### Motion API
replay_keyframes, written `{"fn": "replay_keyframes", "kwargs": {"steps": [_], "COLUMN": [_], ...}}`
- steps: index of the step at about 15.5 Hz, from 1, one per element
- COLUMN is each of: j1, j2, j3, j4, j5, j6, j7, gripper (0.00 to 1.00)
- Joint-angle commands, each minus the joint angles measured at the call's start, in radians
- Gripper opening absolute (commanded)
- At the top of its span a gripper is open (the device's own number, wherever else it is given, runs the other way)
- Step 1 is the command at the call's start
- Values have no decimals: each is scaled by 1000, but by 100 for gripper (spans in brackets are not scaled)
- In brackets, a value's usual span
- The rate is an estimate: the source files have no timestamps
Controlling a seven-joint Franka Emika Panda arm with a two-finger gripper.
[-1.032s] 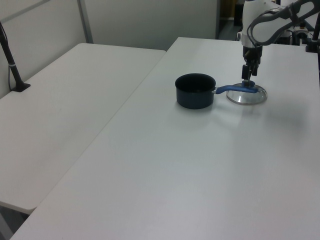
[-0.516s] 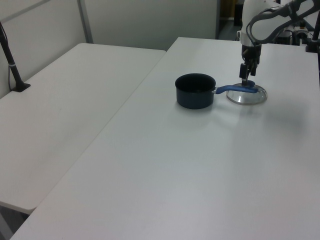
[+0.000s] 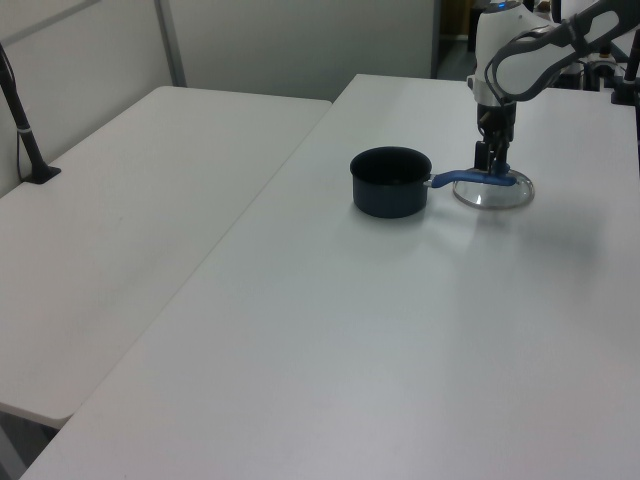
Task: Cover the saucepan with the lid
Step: 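Lift the glass lid by its knob and carry it over the saucepan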
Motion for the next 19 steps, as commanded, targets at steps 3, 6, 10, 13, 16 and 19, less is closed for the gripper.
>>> {"fn": "replay_keyframes", "kwargs": {"steps": [3,6,10,13,16,19], "j1": [4,-10,-60,-59,-27,21], "j2": [-32,-61,-72,-43,38,156], "j3": [-1,-4,-10,-15,-3,-3], "j4": [8,49,237,385,526,701], "j5": [14,-3,-2,28,25,28], "j6": [5,-41,-255,-323,-357,-457], "j7": [3,-22,-105,-7,237,401], "gripper": [53,54,54,54,54,54]}}
